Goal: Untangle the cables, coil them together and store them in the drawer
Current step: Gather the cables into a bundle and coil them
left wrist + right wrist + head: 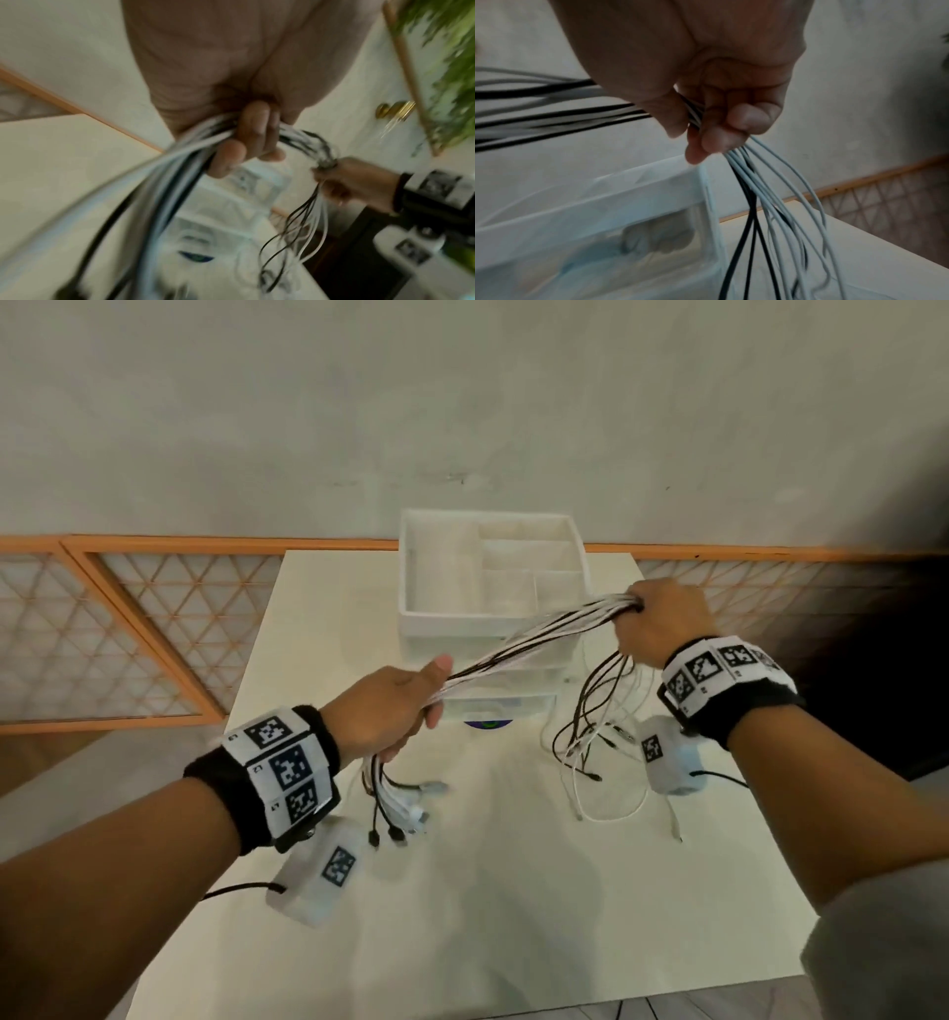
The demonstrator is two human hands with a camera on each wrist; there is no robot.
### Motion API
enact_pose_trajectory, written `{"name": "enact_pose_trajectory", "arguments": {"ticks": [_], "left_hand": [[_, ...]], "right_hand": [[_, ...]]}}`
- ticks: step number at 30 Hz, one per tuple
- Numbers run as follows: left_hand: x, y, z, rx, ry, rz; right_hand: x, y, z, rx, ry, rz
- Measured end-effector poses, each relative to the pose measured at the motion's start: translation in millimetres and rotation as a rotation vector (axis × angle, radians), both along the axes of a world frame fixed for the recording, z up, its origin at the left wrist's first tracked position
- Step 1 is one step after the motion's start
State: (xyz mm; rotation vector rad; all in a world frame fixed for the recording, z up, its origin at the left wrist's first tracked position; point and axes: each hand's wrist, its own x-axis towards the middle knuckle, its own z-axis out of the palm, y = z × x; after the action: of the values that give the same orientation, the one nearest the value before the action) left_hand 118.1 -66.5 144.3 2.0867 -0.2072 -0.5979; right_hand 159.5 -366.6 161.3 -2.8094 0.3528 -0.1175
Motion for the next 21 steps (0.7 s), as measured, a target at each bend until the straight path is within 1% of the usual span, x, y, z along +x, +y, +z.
{"name": "enact_pose_trajectory", "arguments": {"ticks": [3,6,10,13,15,17,19,21], "left_hand": [[6.6,11.7,-14.2,0.05,-0.033,0.048],[16.5,14.8,-12.5,0.016,-0.086,0.102],[33.3,8.3,6.7,-0.075,-0.228,0.156],[41.2,3.0,19.2,-0.096,-0.285,0.192],[41.6,1.0,20.7,-0.097,-0.306,0.207],[39.0,0.0,16.2,-0.096,-0.307,0.215],[35.3,0.6,4.0,-0.061,-0.288,0.203],[30.0,3.7,-13.2,0.011,-0.255,0.178]], "right_hand": [[25.0,-16.8,12.9,0.09,-0.097,-0.1],[50.6,-22.7,30.2,0.175,-0.231,-0.137],[74.6,-21.9,62.6,0.413,-0.477,-0.121],[82.6,-25.6,73.1,0.544,-0.637,-0.074],[82.4,-32.7,63.3,0.62,-0.683,-0.022],[74.7,-40.4,34.5,0.678,-0.667,0.048],[61.7,-44.5,-2.7,0.698,-0.58,0.064],[40.8,-47.1,-43.3,0.763,-0.4,-0.054]]}}
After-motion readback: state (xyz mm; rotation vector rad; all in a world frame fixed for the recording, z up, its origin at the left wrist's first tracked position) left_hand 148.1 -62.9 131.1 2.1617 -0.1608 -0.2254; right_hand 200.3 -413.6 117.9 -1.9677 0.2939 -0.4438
